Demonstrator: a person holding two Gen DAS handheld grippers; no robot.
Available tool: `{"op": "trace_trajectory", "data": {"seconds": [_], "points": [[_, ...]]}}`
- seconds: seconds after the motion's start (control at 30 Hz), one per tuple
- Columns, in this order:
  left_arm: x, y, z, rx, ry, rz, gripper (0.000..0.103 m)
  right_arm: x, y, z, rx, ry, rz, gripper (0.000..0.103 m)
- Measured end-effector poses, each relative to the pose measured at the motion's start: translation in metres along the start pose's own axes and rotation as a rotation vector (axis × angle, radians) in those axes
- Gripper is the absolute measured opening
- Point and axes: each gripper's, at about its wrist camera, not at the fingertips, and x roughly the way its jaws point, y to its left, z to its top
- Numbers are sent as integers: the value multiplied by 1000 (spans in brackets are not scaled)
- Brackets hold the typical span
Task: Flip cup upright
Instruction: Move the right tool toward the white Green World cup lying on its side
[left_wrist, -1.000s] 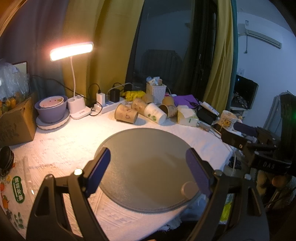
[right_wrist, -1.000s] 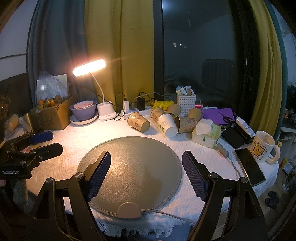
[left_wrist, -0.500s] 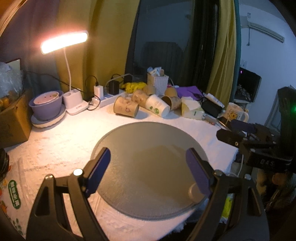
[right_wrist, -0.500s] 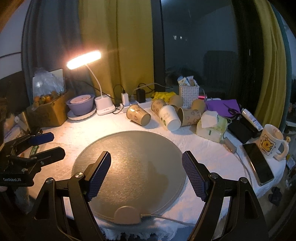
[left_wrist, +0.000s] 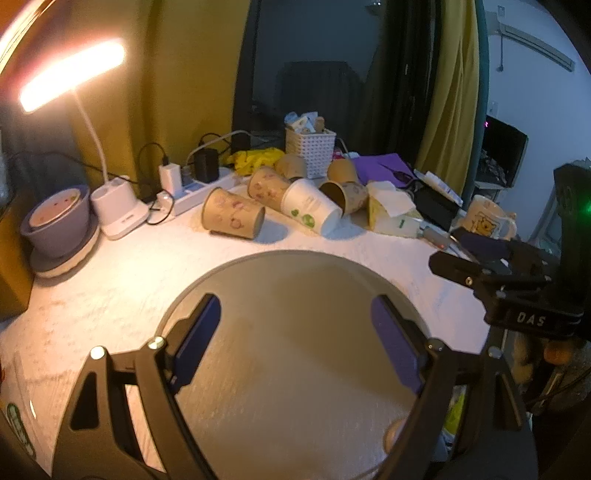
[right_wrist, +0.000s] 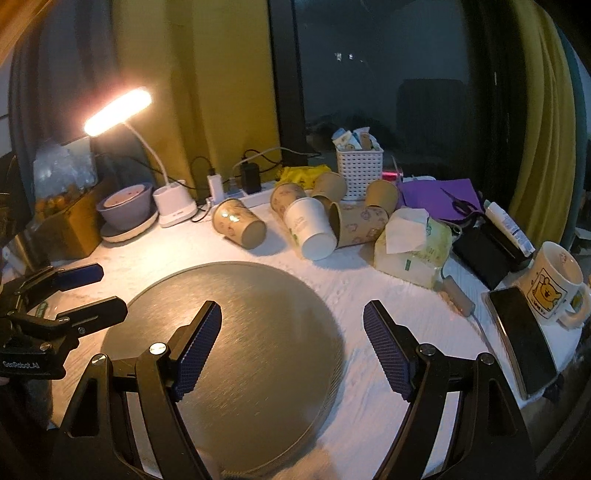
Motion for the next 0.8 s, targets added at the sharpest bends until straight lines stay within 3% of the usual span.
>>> {"op": "trace_trajectory", "data": {"seconds": [0.53,0.8], "points": [[104,-2,48,-67,128,-69,85,71,-51,35,3,39,-11,82],[153,-9,77,-78,152,-79,85,102,-74,53,-9,47,-37,82]]}}
